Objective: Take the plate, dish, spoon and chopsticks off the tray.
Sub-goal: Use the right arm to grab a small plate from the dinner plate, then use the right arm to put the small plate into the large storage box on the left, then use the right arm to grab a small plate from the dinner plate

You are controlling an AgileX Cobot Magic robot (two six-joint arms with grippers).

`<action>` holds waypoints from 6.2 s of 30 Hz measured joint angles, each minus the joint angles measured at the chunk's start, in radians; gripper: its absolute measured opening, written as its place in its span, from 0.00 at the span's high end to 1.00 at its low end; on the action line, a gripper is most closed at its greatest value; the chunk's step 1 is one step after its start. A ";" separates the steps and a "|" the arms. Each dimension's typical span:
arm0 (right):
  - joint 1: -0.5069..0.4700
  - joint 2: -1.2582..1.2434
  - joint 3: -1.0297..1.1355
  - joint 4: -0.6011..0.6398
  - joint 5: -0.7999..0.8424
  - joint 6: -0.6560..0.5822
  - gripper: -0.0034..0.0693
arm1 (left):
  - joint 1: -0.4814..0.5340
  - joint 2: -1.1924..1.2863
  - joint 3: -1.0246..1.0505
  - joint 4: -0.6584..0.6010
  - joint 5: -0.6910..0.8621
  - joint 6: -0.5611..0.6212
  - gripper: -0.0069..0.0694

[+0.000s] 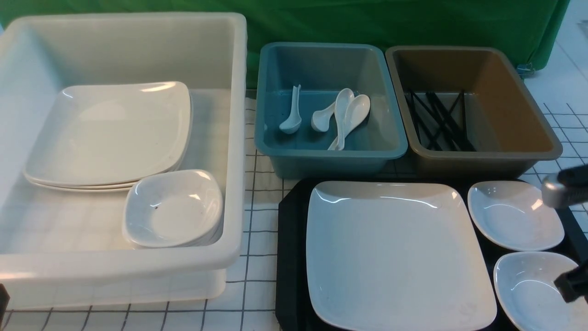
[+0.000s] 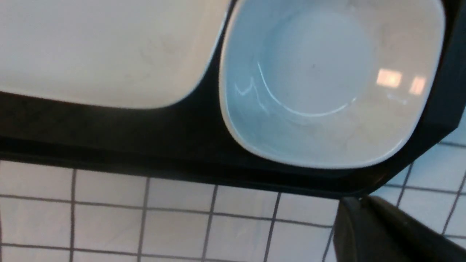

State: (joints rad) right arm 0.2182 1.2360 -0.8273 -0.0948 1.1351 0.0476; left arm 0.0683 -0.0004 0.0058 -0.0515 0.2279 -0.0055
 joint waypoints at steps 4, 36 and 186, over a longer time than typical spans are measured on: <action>-0.018 -0.002 0.081 0.048 -0.049 -0.025 0.92 | 0.000 0.000 0.000 0.000 0.000 0.000 0.90; 0.361 0.321 0.172 -0.382 -0.293 0.003 0.44 | 0.000 0.000 0.000 0.000 0.000 -0.002 0.90; 0.133 0.346 -0.077 -0.369 -0.331 -0.374 0.37 | 0.000 0.000 0.000 0.000 0.000 0.000 0.90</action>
State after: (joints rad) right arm 0.3508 1.5817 -0.9042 -0.4638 0.8045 -0.3267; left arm 0.0683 -0.0004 0.0058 -0.0515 0.2279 -0.0058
